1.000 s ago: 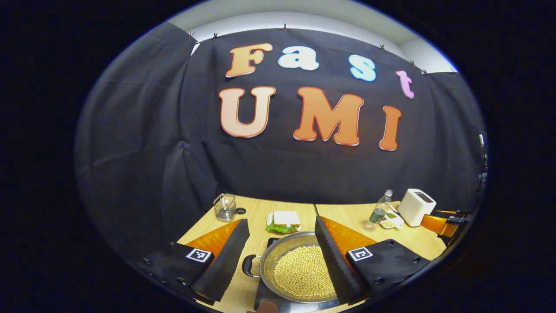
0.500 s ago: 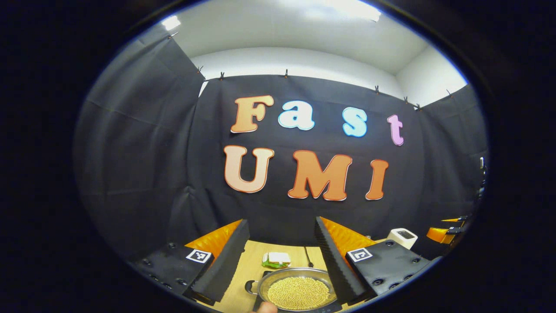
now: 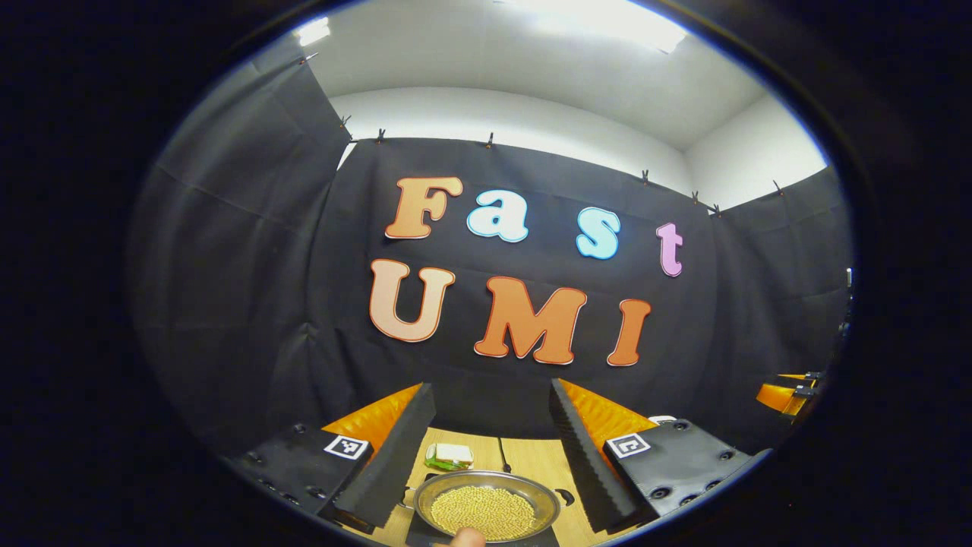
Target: First push the handle of the pot to place it horizontally, then grasp the pot with both hands and set it on the induction cooktop.
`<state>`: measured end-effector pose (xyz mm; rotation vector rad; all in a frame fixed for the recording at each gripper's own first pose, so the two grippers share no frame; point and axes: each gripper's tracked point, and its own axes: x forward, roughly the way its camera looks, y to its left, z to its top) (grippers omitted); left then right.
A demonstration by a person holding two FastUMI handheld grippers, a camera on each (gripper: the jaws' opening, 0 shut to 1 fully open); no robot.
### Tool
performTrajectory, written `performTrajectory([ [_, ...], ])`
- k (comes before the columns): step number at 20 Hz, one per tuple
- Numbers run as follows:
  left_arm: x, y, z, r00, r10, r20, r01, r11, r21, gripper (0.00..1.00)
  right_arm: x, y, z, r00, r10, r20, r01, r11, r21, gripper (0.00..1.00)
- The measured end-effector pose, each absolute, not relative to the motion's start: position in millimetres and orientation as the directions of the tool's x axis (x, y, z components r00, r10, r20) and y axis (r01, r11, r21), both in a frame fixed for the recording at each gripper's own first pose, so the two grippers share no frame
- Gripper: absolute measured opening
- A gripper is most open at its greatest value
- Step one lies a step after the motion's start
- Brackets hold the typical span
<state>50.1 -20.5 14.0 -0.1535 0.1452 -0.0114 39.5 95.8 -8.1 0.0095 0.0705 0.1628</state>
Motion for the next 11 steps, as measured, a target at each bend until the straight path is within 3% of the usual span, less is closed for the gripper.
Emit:
performTrajectory([
  [2,50.3,-18.5,15.1,0.990,-0.020,-0.140,0.000,0.989,-0.147,0.97,37.0,97.4,-10.0,0.982,0.174,-0.076,-0.173,0.985,0.023,0.95],
  [11,48.4,-18.6,13.1,0.990,-0.012,-0.142,-0.005,0.993,-0.119,0.99,43.8,96.2,-17.5,0.981,0.174,-0.087,-0.171,0.985,0.034,0.95],
])
